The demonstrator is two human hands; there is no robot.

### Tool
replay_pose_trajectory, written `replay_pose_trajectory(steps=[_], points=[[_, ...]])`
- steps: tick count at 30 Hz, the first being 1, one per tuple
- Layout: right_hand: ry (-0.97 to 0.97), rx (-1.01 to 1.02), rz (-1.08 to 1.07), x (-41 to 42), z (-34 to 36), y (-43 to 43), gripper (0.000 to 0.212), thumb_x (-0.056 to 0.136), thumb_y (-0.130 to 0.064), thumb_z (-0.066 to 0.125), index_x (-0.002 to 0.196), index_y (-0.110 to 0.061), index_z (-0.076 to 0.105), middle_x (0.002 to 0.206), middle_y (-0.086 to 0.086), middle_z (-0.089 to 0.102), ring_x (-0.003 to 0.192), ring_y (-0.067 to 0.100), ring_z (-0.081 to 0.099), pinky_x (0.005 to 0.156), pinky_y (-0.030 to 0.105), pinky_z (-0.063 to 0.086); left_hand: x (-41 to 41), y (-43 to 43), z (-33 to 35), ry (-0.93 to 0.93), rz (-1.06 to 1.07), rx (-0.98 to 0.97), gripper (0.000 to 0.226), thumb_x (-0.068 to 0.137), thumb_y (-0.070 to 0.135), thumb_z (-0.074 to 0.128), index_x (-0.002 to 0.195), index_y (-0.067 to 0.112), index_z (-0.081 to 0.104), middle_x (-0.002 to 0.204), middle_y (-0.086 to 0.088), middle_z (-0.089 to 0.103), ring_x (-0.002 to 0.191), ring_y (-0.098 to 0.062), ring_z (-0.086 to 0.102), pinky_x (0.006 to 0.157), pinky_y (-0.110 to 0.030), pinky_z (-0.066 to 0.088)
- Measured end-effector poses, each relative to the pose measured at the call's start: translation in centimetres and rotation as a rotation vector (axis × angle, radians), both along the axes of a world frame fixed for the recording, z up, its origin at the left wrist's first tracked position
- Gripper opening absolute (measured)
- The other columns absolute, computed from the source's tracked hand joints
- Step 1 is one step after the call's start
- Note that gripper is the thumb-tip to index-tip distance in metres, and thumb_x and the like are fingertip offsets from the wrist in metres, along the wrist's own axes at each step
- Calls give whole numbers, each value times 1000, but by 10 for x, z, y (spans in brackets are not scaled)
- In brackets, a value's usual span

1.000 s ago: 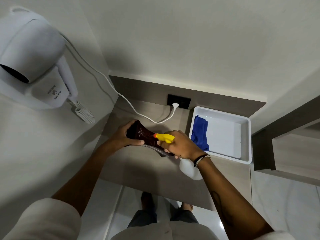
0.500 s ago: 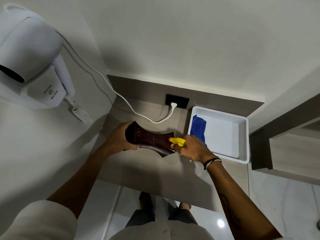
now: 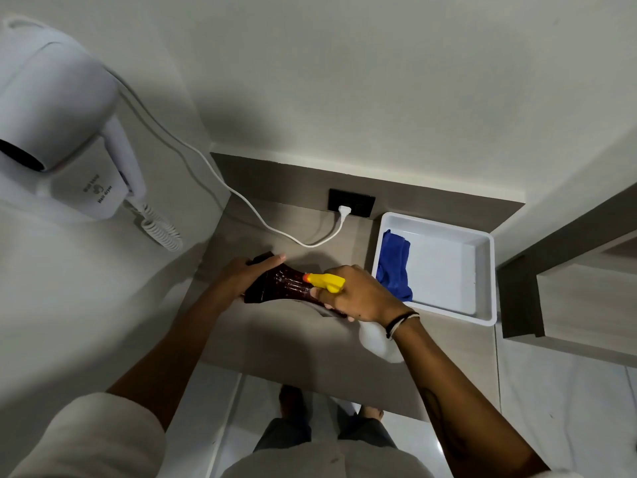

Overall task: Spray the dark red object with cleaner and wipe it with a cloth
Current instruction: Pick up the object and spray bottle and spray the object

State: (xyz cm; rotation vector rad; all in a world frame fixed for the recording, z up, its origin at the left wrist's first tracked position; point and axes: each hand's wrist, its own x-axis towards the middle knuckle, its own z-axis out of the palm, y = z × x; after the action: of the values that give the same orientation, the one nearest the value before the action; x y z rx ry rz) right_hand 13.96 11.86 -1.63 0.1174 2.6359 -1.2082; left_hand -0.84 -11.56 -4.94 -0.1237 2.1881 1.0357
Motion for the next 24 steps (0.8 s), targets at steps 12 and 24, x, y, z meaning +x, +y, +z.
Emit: replay_pose_trajectory(steps=[12, 24], points=[[-214, 233, -117, 31, -18, 43, 41, 98, -51, 63, 90, -11, 67, 81, 7, 73, 74, 27, 70, 70, 42, 59, -2, 10, 2, -15, 35, -4, 95, 45, 91, 80, 103, 17, 73, 98, -7, 80, 88, -26, 78, 73, -37, 63], [206, 234, -639, 49, 3, 153, 47, 103, -60, 50, 123, -20, 64, 100, -2, 72, 86, 23, 67, 70, 29, 49, 2, 49, 29, 336, -229, -69, 60, 47, 81, 87, 88, 39, 74, 81, 10, 78, 75, -11, 76, 75, -43, 67]])
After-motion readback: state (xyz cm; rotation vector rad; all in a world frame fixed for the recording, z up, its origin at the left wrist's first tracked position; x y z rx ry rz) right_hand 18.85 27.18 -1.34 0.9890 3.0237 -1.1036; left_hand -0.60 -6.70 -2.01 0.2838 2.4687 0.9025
